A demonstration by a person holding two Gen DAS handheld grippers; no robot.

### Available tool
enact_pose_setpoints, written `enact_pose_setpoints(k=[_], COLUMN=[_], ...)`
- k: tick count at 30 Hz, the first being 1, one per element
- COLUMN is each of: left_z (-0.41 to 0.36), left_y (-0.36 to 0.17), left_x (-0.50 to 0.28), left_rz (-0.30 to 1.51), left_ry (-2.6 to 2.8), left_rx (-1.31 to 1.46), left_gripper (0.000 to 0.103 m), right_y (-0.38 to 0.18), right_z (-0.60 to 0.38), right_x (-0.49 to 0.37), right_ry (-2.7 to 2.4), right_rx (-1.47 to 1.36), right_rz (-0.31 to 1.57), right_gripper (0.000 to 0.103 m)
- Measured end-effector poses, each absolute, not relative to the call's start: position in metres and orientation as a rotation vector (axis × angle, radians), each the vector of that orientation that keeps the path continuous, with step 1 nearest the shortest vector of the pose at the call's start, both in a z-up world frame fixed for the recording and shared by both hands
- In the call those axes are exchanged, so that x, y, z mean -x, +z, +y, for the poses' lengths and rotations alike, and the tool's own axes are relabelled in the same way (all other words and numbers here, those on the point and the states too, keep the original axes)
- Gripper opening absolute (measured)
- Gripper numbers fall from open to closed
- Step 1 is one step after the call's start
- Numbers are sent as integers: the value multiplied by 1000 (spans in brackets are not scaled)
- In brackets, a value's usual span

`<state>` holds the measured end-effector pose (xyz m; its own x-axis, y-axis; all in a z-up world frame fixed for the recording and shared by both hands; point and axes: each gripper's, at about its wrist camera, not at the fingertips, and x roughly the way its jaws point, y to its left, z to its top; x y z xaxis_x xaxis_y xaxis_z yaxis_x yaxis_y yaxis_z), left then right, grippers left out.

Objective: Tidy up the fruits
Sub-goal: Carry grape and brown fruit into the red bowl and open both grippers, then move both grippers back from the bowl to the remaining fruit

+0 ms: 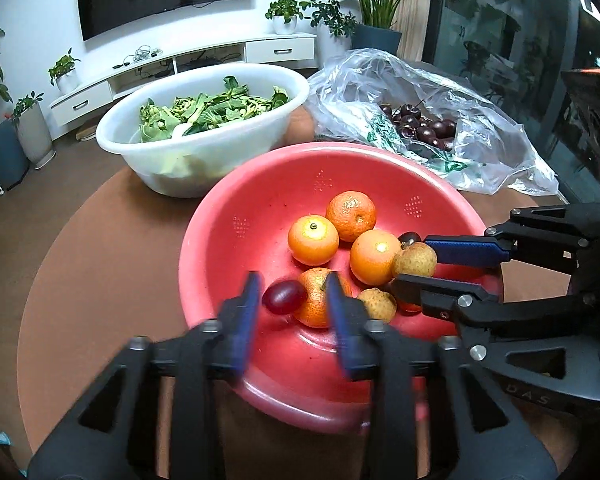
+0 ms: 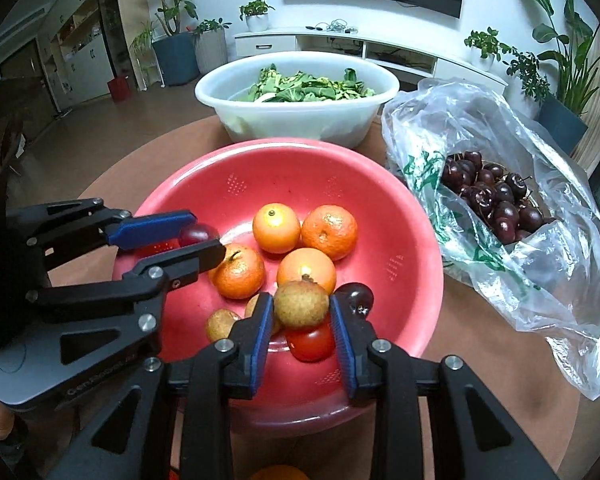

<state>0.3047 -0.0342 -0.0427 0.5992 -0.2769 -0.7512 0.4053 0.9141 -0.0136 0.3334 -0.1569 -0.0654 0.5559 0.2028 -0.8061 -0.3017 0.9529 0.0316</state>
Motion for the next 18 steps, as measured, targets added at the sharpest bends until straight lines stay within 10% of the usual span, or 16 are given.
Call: enact_pose_setpoints(k=[8,18], left_z=[-27,-4], left_y=[-31,0], left_x=[-296,-235], left_rz=[815,739], left_ry=[-388,-370], left_rx=[-141,-108], left_gripper=[54,102], right_y=[-57,-23], right_z=[-164,-205], right_x=[-327,-270], right_ry=[294,307], right_rx=[102,-32], right_rz=[917,816], right_gripper=[48,69])
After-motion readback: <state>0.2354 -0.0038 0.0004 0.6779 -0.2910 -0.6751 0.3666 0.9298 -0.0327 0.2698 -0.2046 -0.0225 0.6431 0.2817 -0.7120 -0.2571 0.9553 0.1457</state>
